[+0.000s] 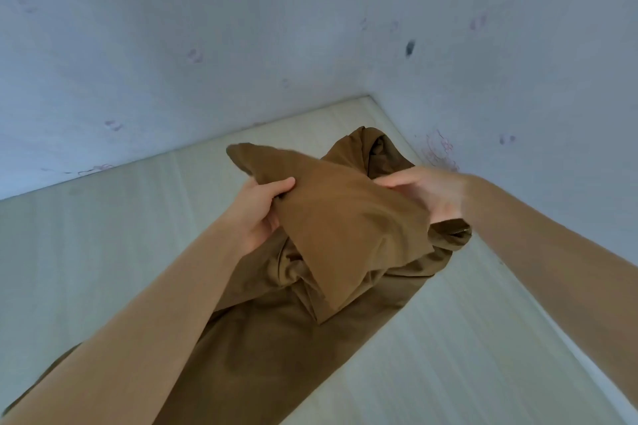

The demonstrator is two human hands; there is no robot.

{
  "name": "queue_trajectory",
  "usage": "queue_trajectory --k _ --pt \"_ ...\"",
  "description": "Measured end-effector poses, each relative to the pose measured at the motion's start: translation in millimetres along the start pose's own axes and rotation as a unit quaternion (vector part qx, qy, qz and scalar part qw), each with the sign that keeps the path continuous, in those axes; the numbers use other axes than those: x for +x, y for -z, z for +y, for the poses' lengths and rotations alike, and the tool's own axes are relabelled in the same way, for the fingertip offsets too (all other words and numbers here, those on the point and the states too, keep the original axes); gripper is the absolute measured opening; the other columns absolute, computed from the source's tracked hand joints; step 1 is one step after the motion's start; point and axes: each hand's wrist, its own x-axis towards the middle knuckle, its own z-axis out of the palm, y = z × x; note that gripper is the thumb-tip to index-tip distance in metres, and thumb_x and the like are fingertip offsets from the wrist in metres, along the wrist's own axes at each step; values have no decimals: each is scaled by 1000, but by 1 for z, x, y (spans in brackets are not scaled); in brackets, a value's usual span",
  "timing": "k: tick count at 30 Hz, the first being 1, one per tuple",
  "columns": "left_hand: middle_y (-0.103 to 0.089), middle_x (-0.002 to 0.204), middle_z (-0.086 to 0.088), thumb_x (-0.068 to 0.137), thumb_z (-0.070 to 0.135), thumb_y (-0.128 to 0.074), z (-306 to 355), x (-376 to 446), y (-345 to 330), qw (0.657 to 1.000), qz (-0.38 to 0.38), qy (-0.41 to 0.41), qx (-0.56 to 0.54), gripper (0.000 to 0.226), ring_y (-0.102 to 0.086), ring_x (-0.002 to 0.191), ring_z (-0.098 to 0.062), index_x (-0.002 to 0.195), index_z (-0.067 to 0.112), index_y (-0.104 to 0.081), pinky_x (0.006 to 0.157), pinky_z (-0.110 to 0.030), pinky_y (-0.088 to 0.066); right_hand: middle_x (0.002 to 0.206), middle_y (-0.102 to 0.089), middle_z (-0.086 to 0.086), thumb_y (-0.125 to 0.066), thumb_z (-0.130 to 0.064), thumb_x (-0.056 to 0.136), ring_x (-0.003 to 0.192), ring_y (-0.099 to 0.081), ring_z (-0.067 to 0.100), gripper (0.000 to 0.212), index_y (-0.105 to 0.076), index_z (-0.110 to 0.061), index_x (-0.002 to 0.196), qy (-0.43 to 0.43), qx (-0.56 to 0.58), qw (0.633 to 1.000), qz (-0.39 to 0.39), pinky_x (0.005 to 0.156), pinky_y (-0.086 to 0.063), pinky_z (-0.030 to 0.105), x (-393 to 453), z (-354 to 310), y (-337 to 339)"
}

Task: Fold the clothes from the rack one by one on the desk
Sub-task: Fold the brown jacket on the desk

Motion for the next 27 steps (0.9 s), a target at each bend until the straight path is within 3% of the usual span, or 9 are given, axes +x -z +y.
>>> queue_trajectory --k 2,4,7,10,13,15,18,21,27 --pt "-68 117 -8 93 2 -57 -5 -5 2 999 -18 -22 -17 37 -69 102 -25 127 15 -53 84 -37 -58 126 -65 2 -58 -18 92 114 -62 24 38 -57 -20 130 64 -20 998 10 90 -52 38 -12 -7 4" --pt "-60 130 -6 95 4 -56 -17 -3 5 999 -3 -20 47 48 -62 114 -26 140 16 -44 99 -44 -50 121 -64 4 -57 -8 92 108 -63 20 38 -57 -21 129 107 -131 972 166 89 -51 31 -6 0 3" --pt "-48 143 -6 98 8 -51 -32 5 11 991 32 9 127 52 -49 128 -28 147 14 -33 111 -48 -38 123 -55 6 -52 -6 91 108 -54 21 36 -52 -19 124 154 -388 807 417 93 -45 31 13 25 -13" --pt "-43 146 -6 99 5 -47 -37 14 16 991 68 28 107 50 -45 130 -29 146 11 -32 111 -46 -37 126 -48 5 -52 -18 91 114 -47 24 34 -49 -20 125 201 -516 688 469 94 -44 34 17 52 -50" --pt "-42 147 -5 100 4 -44 -32 20 19 992 74 32 101 50 -43 132 -29 148 13 -32 111 -48 -36 131 -48 7 -57 -33 91 118 -47 27 41 -49 -18 127 220 -567 627 486 95 -47 37 19 78 -92" --pt "-42 148 -4 100 3 -43 -22 24 19 992 57 16 113 52 -42 133 -29 148 17 -30 112 -49 -34 134 -50 11 -62 -41 87 120 -50 31 50 -50 -17 130 214 -575 619 489 97 -47 41 26 94 -110" --pt "-41 148 0 100 0 -41 -3 31 18 988 16 -21 151 59 -42 134 -26 150 26 -25 112 -47 -35 144 -43 11 -55 -52 89 131 -44 33 61 -42 -21 140 178 -567 641 485 104 -41 43 35 107 -119" --pt "-41 148 1 98 -4 -44 11 40 18 981 -32 -48 186 72 -43 134 -26 151 37 -19 111 -53 -35 158 -16 9 -39 -63 90 144 -19 40 68 -18 -37 149 149 -556 681 452 113 -27 53 42 104 -119" --pt "-35 149 5 97 -10 -40 5 48 23 978 -76 -23 195 80 -41 134 -28 152 40 -10 108 -54 -38 156 29 -6 -31 -81 81 141 19 48 71 11 -66 136 91 -599 728 320 107 -3 74 67 117 -113"
